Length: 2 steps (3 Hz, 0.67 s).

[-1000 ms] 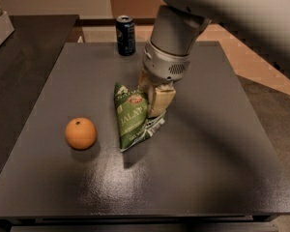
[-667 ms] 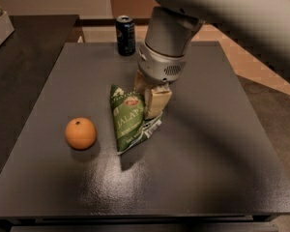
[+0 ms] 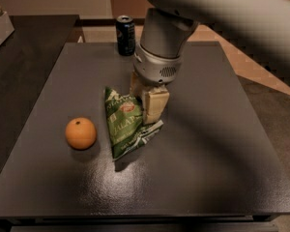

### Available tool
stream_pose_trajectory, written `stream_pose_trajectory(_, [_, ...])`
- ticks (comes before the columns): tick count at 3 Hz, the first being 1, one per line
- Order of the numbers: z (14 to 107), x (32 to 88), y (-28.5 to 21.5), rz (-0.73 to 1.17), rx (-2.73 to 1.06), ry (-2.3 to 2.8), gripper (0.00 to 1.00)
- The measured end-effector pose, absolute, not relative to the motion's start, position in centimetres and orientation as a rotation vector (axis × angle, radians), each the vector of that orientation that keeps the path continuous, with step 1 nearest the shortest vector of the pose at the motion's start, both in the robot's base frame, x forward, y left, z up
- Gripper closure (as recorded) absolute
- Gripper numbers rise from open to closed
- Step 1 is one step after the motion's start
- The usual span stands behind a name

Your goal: Move green jalapeno chip bag near orange

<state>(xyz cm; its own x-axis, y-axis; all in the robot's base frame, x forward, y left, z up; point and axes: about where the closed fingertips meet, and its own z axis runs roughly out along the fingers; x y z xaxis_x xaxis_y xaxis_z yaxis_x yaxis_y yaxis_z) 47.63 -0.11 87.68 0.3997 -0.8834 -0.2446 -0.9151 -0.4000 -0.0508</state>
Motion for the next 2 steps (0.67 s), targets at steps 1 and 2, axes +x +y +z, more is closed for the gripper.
stream_pose_trajectory(1, [87.67,47.72,0.06,0.262,-2.472,1.604,0.00])
stream_pose_trajectory(2, [87.67,47.72,0.06,0.262,-2.472,1.604,0.00])
